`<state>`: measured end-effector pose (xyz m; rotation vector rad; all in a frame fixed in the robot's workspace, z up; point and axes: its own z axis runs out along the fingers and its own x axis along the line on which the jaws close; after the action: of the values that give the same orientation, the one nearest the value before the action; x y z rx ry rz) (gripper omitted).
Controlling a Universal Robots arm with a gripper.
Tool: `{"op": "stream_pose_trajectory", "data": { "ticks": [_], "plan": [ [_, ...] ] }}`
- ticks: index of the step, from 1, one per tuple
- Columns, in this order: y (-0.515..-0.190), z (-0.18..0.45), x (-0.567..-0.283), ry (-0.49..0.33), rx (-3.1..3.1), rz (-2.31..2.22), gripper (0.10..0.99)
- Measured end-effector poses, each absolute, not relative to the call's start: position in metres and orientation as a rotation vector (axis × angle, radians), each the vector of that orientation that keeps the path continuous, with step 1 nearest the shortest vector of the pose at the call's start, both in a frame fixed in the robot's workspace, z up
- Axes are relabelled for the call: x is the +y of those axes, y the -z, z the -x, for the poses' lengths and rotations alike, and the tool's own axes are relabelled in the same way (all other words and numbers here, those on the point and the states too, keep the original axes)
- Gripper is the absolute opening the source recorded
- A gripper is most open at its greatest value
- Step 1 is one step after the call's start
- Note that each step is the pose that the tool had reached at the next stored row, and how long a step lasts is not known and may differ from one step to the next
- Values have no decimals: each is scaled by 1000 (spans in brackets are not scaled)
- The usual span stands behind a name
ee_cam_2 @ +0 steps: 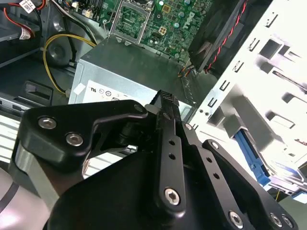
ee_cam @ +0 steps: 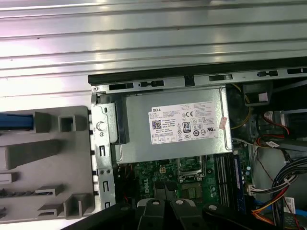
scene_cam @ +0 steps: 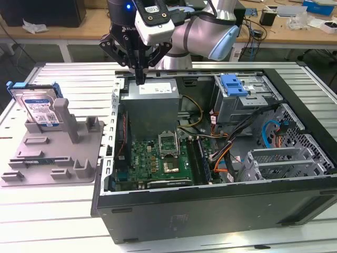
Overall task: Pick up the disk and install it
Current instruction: 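Reach for the disk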
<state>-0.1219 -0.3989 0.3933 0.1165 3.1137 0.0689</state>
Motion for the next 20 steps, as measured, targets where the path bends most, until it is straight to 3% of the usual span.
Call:
{"op": "stream_pose_trajectory", "data": {
  "ticks": [20],
  "plan": [
    [-392, 196, -378, -69, 3114, -117, 106]
  ]
}}
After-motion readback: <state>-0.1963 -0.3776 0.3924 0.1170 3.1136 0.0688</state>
